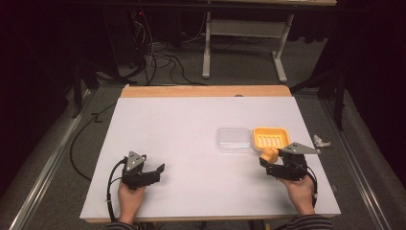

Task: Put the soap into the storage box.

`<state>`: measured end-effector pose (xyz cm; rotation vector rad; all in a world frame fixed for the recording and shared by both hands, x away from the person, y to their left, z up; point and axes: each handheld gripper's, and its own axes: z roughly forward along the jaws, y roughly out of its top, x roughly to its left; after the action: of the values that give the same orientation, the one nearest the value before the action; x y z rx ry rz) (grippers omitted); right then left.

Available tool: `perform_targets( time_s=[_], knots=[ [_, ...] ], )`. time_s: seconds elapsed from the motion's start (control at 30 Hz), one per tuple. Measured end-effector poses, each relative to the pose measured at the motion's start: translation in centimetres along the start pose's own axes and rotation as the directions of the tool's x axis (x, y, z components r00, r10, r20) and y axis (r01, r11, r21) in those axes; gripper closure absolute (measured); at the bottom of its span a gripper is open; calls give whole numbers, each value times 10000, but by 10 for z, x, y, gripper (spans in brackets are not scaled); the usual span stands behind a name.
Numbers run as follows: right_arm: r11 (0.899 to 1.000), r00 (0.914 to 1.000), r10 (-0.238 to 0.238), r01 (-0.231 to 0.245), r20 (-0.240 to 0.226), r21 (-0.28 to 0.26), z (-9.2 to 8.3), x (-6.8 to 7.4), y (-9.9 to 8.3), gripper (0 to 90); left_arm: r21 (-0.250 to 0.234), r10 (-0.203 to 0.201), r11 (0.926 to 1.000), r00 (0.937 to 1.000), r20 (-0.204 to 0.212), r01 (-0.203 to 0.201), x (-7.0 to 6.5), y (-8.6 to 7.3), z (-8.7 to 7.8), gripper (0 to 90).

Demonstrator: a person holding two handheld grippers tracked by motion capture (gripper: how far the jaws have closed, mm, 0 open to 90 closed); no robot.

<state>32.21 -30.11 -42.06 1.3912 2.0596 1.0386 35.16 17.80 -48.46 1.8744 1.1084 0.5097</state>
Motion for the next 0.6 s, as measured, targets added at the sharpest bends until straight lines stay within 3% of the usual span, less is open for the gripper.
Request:
perform_targets(
  time_s=[0.6],
  knots=[
    [9997, 9988, 172, -163, 451, -196, -8, -18, 20, 268, 30, -4, 10000, 10000, 32, 4, 1, 0, 0, 186]
  ],
)
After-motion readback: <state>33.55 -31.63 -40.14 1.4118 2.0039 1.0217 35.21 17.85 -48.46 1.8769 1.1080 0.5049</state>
